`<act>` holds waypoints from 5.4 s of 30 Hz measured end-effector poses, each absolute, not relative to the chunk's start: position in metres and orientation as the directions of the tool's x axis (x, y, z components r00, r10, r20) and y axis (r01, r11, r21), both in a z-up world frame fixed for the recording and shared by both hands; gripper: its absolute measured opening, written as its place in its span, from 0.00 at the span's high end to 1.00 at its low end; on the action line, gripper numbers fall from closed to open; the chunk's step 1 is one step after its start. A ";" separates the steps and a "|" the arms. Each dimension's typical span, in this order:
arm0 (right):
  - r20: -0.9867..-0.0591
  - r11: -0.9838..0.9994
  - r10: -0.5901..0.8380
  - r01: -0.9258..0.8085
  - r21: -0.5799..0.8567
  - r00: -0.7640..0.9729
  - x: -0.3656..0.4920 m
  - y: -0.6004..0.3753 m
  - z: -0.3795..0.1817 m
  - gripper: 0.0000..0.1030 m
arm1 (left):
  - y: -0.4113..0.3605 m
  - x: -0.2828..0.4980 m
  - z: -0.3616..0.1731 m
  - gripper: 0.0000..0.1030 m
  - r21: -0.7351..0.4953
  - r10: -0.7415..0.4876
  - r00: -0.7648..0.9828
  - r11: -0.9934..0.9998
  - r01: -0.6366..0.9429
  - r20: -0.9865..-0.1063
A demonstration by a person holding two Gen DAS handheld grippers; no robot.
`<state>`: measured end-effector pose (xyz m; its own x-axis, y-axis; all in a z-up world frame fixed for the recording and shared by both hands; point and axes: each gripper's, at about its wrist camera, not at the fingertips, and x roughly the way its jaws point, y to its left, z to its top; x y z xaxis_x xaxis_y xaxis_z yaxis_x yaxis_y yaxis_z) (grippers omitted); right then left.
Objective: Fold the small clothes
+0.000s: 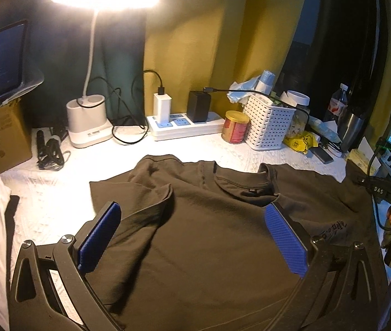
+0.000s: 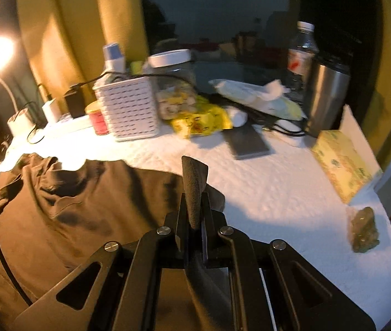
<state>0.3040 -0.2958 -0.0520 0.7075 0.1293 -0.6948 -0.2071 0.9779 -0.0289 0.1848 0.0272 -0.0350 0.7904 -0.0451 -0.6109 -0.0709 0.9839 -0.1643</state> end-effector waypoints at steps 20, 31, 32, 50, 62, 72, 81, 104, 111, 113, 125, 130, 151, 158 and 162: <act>-0.795 0.952 0.225 -0.300 0.056 0.563 0.305 -0.229 -0.093 0.67 | 0.061 0.169 -0.039 0.01 -0.155 -0.025 0.777 0.984 -0.094 -0.629; -0.753 0.974 0.202 -0.211 0.086 0.626 0.274 -0.303 -0.071 0.44 | 0.039 0.159 -0.042 0.01 -0.135 -0.026 0.762 0.987 -0.081 -0.647; -0.757 0.976 0.195 -0.198 0.088 0.623 0.274 -0.310 -0.073 0.44 | 0.037 0.159 -0.042 0.01 -0.133 -0.025 0.761 0.988 -0.080 -0.648; -0.738 0.955 0.266 -0.272 0.116 0.620 0.231 -0.323 -0.084 0.90 | 0.020 0.144 -0.037 0.01 -0.107 -0.022 0.754 0.992 -0.064 -0.657; -0.688 0.972 0.136 -0.231 -0.048 0.713 0.207 -0.302 -0.072 0.90 | 0.034 0.130 -0.040 0.01 -0.120 -0.028 0.757 0.991 -0.067 -0.652; -0.787 0.913 0.257 -0.408 0.008 0.560 0.195 -0.251 -0.100 0.90 | 0.055 0.120 -0.046 0.01 -0.141 -0.035 0.758 0.987 -0.076 -0.651; -0.807 0.874 0.307 -0.486 0.028 0.505 0.186 -0.234 -0.096 0.55 | 0.090 0.121 -0.055 0.01 -0.121 0.006 0.742 0.986 -0.117 -0.670; -0.770 0.936 0.261 -0.349 0.053 0.582 0.234 -0.249 -0.085 0.53 | 0.115 0.177 -0.094 0.87 -0.147 -0.110 0.616 0.989 -0.009 -0.780; -0.762 0.930 0.293 -0.357 0.086 0.578 0.235 -0.256 -0.091 0.53 | 0.104 0.165 -0.075 0.98 -0.103 -0.064 0.664 0.994 -0.021 -0.745; -0.756 0.928 0.305 -0.360 0.099 0.579 0.234 -0.260 -0.092 0.53 | 0.096 0.167 -0.074 0.98 -0.099 -0.074 0.664 0.995 0.001 -0.744; -0.737 0.947 0.290 -0.293 0.130 0.610 0.224 -0.302 -0.091 0.53 | 0.044 0.176 -0.068 0.98 -0.102 -0.148 0.643 0.989 0.108 -0.752; -0.731 0.949 0.291 -0.281 0.141 0.618 0.220 -0.313 -0.092 0.53 | 0.025 0.178 -0.073 0.98 -0.109 -0.177 0.617 0.983 0.147 -0.767; -0.702 0.939 0.322 -0.307 0.153 0.635 0.234 -0.319 -0.088 0.53 | 0.027 0.263 -0.089 0.47 -0.058 -0.110 0.538 0.992 0.113 -0.836; -0.701 0.939 0.319 -0.312 0.145 0.637 0.253 -0.321 -0.080 0.53 | 0.029 0.276 -0.103 0.96 0.013 -0.068 0.553 0.990 0.140 -0.830; -0.706 0.936 0.321 -0.327 0.134 0.631 0.271 -0.322 -0.078 0.53 | 0.023 0.272 -0.097 0.98 -0.022 -0.126 0.549 0.981 0.193 -0.826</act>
